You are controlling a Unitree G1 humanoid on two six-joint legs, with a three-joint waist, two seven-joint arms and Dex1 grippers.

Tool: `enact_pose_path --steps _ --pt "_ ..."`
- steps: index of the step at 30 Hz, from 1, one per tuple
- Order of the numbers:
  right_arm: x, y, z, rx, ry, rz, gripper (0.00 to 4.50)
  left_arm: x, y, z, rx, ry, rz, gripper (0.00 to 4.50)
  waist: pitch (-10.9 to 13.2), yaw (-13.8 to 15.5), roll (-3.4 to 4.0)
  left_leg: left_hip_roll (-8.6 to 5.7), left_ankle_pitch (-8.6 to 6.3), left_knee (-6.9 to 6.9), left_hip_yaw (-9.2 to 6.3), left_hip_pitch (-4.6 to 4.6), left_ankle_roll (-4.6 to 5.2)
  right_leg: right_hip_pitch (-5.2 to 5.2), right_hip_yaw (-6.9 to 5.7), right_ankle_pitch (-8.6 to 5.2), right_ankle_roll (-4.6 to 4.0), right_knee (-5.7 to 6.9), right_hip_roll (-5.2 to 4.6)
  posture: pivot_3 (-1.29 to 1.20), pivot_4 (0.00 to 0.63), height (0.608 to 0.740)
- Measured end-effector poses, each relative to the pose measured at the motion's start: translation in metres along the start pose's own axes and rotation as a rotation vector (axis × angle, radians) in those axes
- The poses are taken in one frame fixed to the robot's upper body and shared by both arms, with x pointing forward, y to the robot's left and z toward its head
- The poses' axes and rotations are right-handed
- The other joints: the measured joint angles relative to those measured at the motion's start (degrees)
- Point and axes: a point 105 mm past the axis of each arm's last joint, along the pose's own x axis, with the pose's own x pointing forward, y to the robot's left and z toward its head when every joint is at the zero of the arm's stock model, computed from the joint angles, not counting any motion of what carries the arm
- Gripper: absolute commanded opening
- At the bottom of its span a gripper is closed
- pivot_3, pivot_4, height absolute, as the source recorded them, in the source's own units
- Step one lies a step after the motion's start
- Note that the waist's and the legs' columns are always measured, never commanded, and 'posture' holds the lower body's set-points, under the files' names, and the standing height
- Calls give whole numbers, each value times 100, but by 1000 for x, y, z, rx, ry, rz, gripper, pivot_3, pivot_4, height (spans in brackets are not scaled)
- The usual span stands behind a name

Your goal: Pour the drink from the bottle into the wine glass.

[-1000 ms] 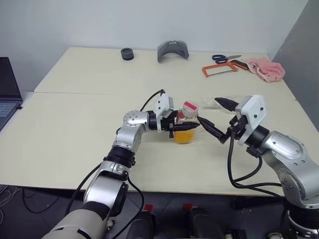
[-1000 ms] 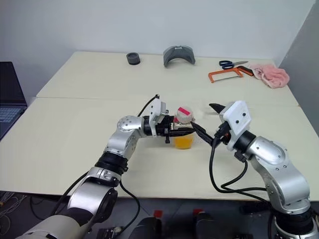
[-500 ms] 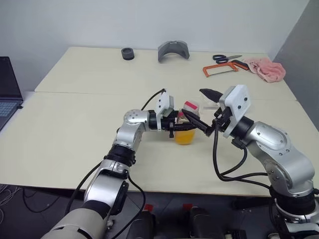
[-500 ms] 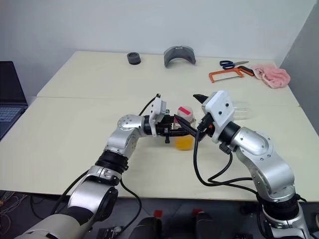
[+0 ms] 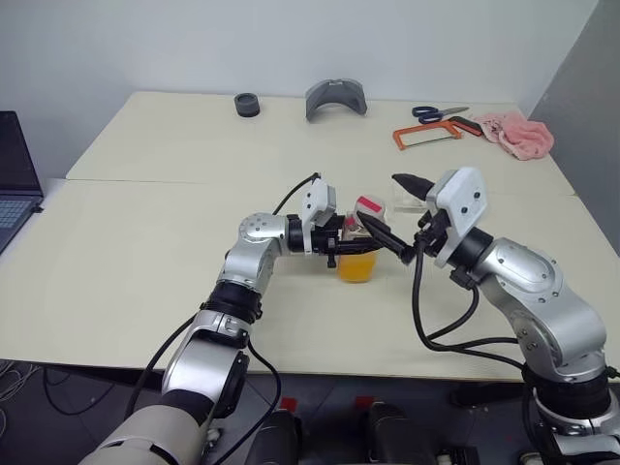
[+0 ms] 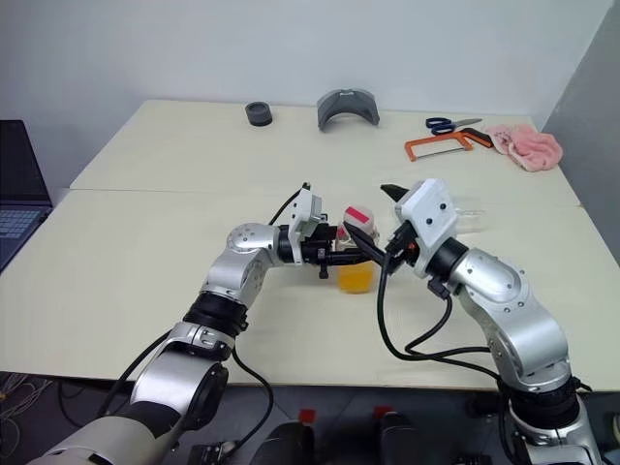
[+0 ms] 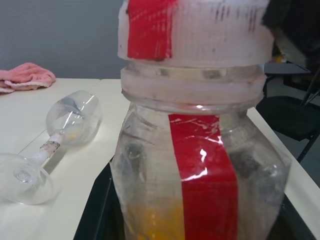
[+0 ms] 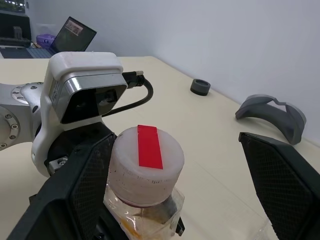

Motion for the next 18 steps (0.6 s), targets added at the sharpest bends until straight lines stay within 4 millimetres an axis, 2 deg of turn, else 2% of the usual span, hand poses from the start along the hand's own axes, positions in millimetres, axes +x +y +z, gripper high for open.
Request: enact_pose_path --steps 18 --pt "-6 -2 0 4 5 0 4226 0 1 0 0 0 10 1608 0 0 0 0 0 0 0 0 0 0 1 0 0 0 0 0 150 740"
